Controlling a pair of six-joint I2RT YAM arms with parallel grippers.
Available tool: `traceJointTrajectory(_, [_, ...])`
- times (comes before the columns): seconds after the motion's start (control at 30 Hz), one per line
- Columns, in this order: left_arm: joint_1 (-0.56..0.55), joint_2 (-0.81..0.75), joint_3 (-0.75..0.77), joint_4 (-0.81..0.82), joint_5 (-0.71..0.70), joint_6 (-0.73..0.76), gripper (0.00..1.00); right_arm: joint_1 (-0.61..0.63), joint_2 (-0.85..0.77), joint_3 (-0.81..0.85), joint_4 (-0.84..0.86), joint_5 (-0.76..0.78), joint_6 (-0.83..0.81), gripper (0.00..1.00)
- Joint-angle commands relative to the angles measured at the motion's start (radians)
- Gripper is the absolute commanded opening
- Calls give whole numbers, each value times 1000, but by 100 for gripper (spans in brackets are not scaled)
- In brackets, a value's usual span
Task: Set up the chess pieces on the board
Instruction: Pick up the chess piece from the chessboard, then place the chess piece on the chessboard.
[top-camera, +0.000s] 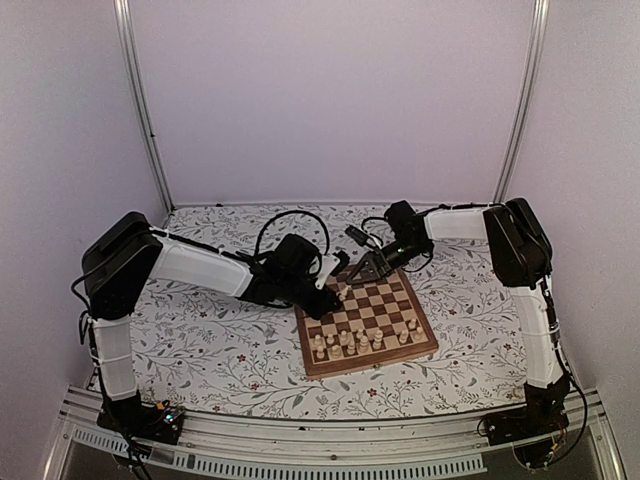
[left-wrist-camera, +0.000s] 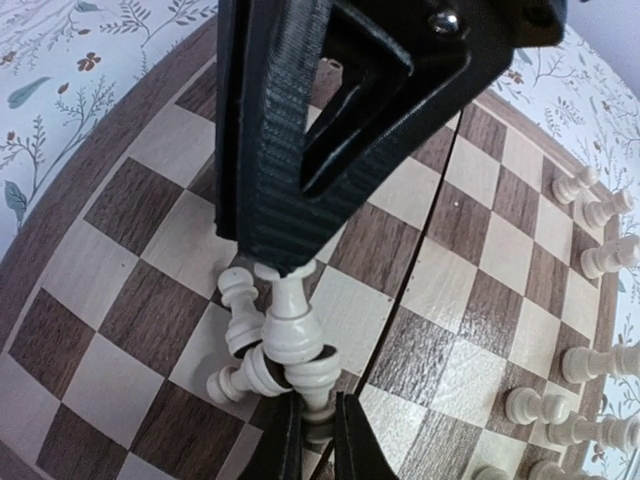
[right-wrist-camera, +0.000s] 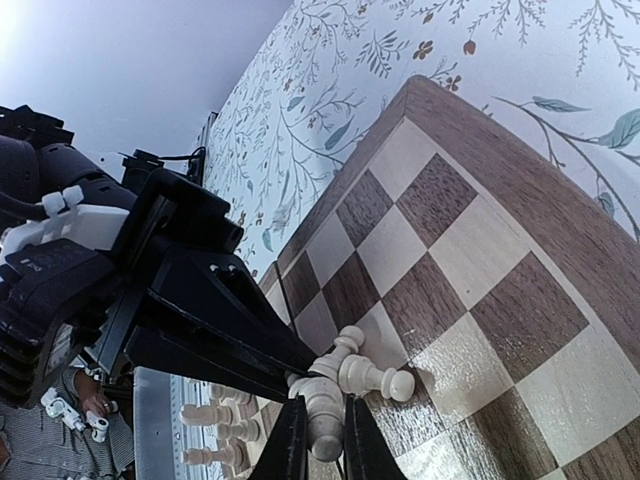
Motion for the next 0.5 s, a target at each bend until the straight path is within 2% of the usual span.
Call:
traceJointTrajectory(0.0, [17,-23,25,-73,-4,7,0,-32,-74,23,-6,57,-30,6])
traceJointTrajectory(0.23, [47,-23,39,-122,38,-36,0,-81,-195,-20,-21,144,-78,6])
traceJointTrajectory(0.47, [79,-22,62,-164,148,-80,0,-81,-406,-165,-40,285,-171,6])
